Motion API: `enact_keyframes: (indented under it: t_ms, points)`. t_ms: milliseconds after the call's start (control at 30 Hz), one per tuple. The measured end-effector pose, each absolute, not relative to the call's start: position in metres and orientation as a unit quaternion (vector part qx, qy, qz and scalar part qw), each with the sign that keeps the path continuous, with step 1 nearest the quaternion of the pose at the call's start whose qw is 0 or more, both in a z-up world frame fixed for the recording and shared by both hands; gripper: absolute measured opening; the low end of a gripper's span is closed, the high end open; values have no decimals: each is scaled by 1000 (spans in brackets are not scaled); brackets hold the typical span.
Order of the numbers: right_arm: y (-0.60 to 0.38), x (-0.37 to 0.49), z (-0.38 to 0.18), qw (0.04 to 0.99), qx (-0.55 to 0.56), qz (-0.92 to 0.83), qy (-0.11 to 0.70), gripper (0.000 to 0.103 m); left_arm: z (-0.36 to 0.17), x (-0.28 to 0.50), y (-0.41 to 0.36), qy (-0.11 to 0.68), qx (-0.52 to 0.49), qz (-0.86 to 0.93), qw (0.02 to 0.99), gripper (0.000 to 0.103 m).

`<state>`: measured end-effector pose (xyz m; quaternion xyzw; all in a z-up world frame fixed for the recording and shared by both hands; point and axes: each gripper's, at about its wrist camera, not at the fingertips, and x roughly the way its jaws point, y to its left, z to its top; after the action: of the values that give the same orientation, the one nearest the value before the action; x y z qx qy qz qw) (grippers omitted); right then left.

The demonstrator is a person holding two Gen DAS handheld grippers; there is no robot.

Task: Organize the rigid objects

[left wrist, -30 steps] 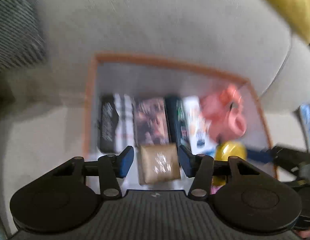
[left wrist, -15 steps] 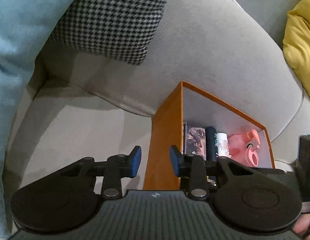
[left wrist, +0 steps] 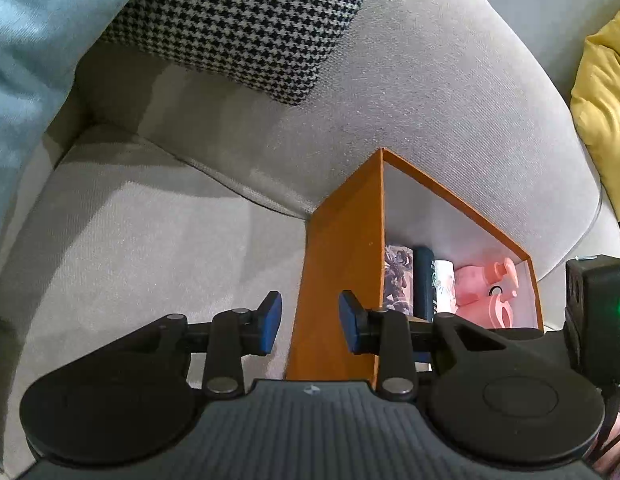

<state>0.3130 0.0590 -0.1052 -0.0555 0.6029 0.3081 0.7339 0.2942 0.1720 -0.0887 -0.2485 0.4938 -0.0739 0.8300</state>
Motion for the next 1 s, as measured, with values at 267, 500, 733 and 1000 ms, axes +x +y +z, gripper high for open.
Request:
enact_keyframes:
  t_ms: [267, 500, 733, 1000]
  points:
    - [53, 300, -82, 750, -54, 309, 582, 56, -78, 281, 171, 493, -245, -75, 831, 39]
    - [18, 280, -33, 789, -29, 290, 542, 57, -44, 261, 149, 467, -218, -94, 852, 39]
    - [-48, 241, 26, 847, 6, 241, 473, 63, 7, 231, 109, 388, -160, -112, 901, 51]
    - [-102, 176, 66, 914, -30, 171, 367, 78, 46, 187, 63, 285, -50, -79, 954, 90]
